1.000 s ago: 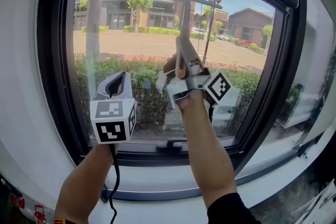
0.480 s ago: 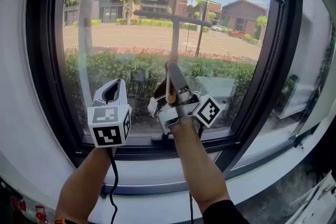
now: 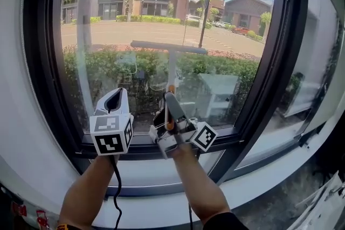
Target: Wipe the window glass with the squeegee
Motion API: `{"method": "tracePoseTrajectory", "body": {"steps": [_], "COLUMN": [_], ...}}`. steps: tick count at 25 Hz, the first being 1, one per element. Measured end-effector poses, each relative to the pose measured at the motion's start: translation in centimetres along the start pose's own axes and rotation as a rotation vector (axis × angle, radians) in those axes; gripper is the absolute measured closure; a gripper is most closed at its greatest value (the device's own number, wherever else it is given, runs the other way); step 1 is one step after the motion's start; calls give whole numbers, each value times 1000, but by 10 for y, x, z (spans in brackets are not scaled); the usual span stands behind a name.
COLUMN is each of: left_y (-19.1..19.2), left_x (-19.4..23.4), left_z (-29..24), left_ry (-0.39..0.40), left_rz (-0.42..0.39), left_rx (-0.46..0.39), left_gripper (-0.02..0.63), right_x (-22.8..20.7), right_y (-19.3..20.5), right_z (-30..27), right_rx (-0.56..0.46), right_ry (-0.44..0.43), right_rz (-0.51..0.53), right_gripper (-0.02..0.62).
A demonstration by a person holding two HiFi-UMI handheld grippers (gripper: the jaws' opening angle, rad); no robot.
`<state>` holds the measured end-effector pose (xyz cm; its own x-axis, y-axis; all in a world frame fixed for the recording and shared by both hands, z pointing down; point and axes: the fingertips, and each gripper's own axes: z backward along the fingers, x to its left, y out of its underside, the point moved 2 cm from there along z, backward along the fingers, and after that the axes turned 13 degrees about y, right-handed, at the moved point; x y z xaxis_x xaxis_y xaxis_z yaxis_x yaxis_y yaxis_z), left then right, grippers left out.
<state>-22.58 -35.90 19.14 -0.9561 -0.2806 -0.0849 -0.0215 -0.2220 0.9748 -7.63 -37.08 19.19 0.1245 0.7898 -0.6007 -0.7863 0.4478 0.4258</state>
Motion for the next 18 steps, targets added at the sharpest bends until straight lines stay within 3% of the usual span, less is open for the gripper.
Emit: {"method": "tracePoseTrajectory", "body": {"steps": [11, 18], "left_y": [14, 7], "left_x": [-6, -16], "left_z": [8, 5], "left_ry": [3, 7], "left_rz": [16, 1], "left_rx": [16, 0], "left_gripper": [588, 589], "right_x": [-9, 3], "right_y": [2, -34], "right_z": [15, 16], "right_rx": [5, -11], "right_ry": [25, 9], "right_rz": [-8, 34], "right_gripper": [551, 551]}}
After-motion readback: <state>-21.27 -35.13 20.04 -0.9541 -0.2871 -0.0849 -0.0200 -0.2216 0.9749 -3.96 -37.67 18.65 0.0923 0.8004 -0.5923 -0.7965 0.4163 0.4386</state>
